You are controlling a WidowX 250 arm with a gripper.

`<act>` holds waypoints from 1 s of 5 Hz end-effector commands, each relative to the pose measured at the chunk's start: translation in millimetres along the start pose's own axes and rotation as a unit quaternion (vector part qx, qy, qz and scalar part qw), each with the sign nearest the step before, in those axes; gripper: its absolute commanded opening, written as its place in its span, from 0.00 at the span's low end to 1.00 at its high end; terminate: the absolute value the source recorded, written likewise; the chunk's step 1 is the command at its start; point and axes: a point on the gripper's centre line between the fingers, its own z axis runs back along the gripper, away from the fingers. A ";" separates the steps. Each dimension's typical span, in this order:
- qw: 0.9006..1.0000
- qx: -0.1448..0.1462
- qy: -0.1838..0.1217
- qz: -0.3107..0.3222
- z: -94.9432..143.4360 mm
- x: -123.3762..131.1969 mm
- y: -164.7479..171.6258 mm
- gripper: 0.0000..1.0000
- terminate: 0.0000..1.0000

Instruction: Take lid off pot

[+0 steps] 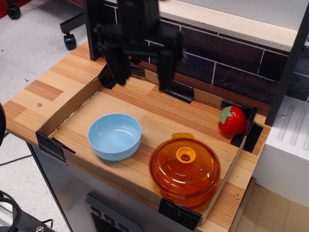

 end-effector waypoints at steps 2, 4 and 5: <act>0.999 -0.021 -0.030 -0.021 -20.2 -26.7 -41.6 1.00 0.00; 0.999 -0.003 -0.029 -0.021 -41.9 -30.5 -55.5 1.00 0.00; 0.999 0.003 -0.027 -0.024 -49.5 -35.6 -58.2 1.00 0.00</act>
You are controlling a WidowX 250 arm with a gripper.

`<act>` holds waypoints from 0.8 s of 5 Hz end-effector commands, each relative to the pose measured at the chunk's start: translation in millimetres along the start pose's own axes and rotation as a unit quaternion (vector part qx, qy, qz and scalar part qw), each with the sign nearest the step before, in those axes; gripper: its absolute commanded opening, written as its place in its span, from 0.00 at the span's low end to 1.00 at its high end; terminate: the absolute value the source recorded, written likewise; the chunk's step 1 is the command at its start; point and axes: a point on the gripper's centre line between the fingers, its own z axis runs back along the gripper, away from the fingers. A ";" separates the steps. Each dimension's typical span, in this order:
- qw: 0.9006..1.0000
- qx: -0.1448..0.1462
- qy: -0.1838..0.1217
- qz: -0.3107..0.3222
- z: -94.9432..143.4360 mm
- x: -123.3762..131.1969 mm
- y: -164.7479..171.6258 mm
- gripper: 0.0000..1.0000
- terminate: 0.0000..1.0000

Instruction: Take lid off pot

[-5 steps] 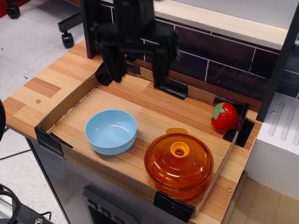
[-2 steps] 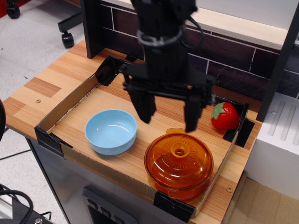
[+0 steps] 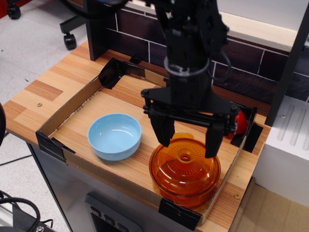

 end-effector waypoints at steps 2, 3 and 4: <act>1.000 0.017 -0.010 -0.002 -11.1 -7.1 -4.8 1.00 0.00; 1.000 0.024 -0.008 0.005 -15.2 -5.8 -4.0 1.00 0.00; 0.999 0.032 -0.008 0.005 -19.3 -6.2 -2.8 0.00 0.00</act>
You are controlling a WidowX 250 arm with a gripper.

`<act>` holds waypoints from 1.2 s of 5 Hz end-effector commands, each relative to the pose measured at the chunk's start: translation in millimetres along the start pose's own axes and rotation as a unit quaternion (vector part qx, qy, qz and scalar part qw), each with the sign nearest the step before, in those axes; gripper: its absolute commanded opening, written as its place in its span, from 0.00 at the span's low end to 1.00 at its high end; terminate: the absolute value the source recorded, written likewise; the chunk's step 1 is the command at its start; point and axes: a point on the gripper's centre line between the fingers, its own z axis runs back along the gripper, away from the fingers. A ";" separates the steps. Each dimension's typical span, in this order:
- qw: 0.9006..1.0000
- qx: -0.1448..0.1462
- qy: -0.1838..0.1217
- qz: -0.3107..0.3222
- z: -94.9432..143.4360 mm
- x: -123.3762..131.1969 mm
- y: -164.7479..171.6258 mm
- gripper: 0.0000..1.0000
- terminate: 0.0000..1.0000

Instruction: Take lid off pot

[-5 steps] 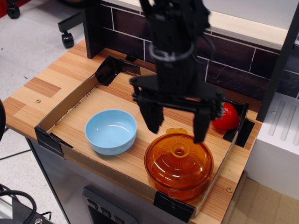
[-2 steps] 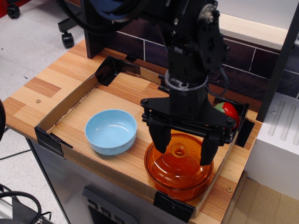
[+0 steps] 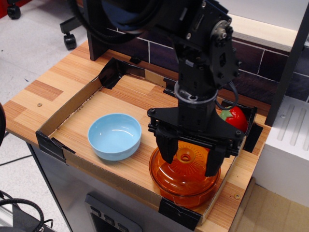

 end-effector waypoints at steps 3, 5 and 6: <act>1.000 0.002 -0.018 0.000 24.8 -0.9 9.6 0.00 0.00; 0.996 -0.050 -0.020 0.072 82.2 33.2 32.6 0.00 0.00; 0.992 -0.049 -0.030 0.109 85.7 55.3 49.4 0.00 0.00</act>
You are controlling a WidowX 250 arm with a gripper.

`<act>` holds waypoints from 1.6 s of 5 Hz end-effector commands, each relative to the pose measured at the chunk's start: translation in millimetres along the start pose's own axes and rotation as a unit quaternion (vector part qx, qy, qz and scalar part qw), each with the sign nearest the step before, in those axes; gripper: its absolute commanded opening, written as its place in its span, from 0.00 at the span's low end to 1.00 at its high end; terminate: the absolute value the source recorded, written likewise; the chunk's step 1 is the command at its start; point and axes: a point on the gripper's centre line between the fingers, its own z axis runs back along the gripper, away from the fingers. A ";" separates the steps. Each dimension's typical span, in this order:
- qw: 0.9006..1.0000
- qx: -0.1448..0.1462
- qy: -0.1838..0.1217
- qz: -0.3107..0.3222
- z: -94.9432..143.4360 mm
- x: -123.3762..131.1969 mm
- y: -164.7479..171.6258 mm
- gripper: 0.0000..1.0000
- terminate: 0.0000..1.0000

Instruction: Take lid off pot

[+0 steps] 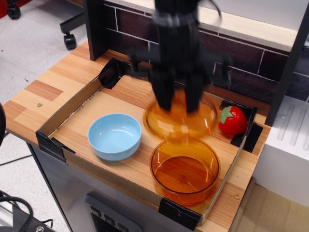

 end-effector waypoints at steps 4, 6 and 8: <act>0.990 0.071 -0.044 0.112 -47.6 100.9 73.1 0.00 0.00; 0.988 0.085 -0.058 0.111 -54.2 109.1 87.1 0.00 0.00; 0.987 0.100 -0.054 0.114 -60.7 111.3 94.3 1.00 0.00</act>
